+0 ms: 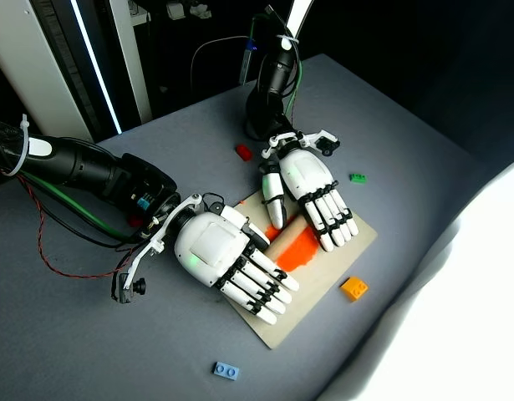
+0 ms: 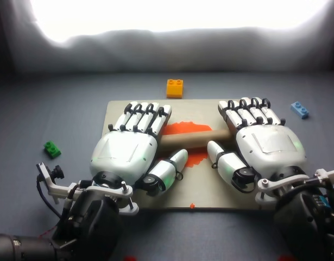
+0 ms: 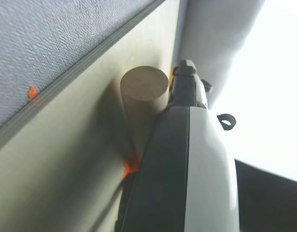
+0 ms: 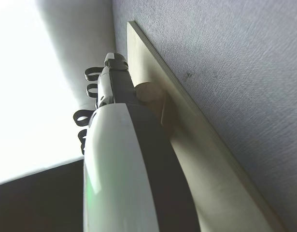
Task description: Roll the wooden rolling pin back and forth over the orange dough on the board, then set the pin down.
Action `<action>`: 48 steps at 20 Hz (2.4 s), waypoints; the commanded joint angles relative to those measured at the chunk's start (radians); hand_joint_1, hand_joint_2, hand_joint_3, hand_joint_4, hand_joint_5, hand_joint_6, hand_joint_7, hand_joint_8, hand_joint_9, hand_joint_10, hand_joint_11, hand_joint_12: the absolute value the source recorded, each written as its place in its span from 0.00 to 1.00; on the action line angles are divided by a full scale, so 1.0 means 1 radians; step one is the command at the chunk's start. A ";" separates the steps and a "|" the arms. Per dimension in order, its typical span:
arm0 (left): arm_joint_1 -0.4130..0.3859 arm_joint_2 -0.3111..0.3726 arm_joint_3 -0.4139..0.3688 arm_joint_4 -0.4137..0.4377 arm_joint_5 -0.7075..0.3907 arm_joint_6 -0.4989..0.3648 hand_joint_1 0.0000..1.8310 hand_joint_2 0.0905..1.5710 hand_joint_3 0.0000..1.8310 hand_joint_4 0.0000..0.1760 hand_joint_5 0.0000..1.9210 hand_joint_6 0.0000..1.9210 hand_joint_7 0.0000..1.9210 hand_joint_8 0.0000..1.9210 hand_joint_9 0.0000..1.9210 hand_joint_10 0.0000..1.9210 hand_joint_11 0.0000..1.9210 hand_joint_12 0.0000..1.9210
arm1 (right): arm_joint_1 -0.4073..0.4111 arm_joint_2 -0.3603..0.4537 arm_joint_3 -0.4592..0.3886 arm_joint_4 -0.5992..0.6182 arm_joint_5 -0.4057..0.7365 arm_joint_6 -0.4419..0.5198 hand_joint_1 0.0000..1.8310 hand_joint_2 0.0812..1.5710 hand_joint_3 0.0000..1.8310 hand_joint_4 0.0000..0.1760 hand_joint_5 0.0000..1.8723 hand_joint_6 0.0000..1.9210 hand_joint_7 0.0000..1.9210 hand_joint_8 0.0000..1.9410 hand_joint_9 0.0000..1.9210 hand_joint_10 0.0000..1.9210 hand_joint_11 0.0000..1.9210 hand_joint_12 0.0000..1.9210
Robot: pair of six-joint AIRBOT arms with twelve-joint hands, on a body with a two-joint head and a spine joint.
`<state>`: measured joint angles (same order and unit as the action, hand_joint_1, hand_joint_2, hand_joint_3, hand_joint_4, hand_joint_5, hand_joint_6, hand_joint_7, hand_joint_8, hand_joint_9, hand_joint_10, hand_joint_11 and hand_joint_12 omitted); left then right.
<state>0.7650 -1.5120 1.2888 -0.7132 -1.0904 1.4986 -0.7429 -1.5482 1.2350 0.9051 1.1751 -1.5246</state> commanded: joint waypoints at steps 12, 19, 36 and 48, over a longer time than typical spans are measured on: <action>-0.018 -0.004 0.048 0.002 -0.015 -0.027 0.00 0.94 0.00 0.00 0.02 0.00 0.02 0.01 0.00 0.00 0.00 0.00 | 0.023 0.008 0.054 -0.031 0.054 0.036 0.00 1.00 0.02 0.00 0.06 0.00 0.06 0.00 0.03 0.00 0.01 0.01; -0.038 -0.006 0.055 -0.072 -0.009 0.079 0.00 0.94 0.00 0.00 0.01 0.00 0.02 0.00 0.01 0.00 0.00 0.00 | 0.027 0.008 0.069 -0.020 0.047 0.043 0.00 1.00 0.01 0.00 0.06 0.00 0.06 0.00 0.03 0.00 0.00 0.07; -0.077 -0.023 0.100 -0.150 -0.031 0.112 0.00 0.95 0.00 0.00 0.00 0.00 0.00 0.00 0.00 0.00 0.00 0.00 | 0.034 0.008 0.097 -0.017 0.025 0.063 0.00 1.00 0.02 0.00 0.08 0.00 0.06 0.00 0.03 0.00 0.00 0.10; -0.104 -0.028 0.142 -0.151 0.031 0.109 0.00 0.95 0.00 0.00 0.02 0.01 0.01 0.00 0.00 0.00 0.00 0.00 | 0.044 0.001 0.102 -0.041 0.019 0.063 0.00 1.00 0.01 0.00 0.07 0.00 0.07 0.00 0.04 0.00 0.00 0.06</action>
<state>0.6632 -1.5444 1.4170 -0.8772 -0.9691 1.5890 -0.7124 -1.5509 1.3327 0.9287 1.1065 -1.4651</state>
